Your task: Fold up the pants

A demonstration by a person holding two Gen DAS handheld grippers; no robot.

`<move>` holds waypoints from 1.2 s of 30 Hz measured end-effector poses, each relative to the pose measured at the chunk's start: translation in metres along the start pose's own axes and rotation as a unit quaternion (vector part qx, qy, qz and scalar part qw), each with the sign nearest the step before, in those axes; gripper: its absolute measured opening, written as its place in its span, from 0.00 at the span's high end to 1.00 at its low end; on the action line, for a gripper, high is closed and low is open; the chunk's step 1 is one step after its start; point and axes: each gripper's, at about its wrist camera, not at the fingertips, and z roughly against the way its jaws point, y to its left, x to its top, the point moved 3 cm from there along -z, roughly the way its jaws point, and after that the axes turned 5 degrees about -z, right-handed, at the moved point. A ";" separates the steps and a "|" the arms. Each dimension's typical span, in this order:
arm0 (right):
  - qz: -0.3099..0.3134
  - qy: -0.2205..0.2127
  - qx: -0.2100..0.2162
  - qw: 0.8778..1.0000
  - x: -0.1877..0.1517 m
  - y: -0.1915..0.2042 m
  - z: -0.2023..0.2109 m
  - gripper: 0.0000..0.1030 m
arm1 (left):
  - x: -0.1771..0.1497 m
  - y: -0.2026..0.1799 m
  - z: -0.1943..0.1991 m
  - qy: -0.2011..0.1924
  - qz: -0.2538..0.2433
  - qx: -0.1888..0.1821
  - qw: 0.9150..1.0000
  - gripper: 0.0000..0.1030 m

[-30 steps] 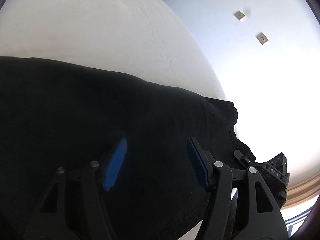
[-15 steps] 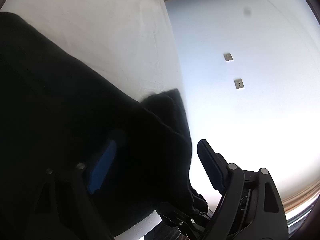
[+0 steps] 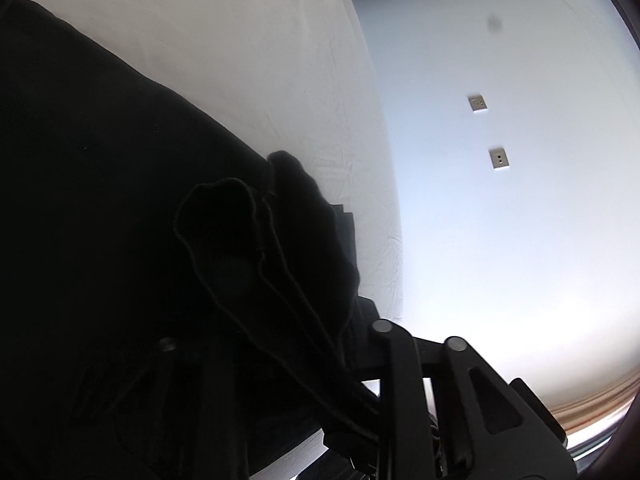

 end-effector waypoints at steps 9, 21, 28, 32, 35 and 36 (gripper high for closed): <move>0.046 0.011 0.027 0.998 0.012 0.049 -0.027 0.92 | 0.011 0.010 0.062 -0.025 -0.028 0.031 0.999 0.94; 0.090 0.072 0.058 0.992 0.002 0.123 -0.116 0.92 | 0.028 0.075 0.138 -0.043 -0.019 0.113 0.992 0.94; 0.057 0.106 0.064 0.991 -0.004 0.118 -0.152 0.87 | 0.034 0.114 0.102 -0.032 -0.040 0.152 0.987 0.93; 0.028 0.128 0.098 0.987 -0.004 0.109 -0.157 0.72 | 0.018 0.121 0.097 -0.032 -0.037 0.144 0.988 0.92; 0.016 0.154 0.139 0.978 -0.008 0.099 -0.136 0.51 | 0.014 0.120 0.096 -0.028 -0.046 0.154 0.987 0.89; 0.011 0.162 0.152 0.975 -0.011 0.094 -0.127 0.50 | 0.009 0.118 0.103 -0.029 -0.055 0.160 0.985 0.89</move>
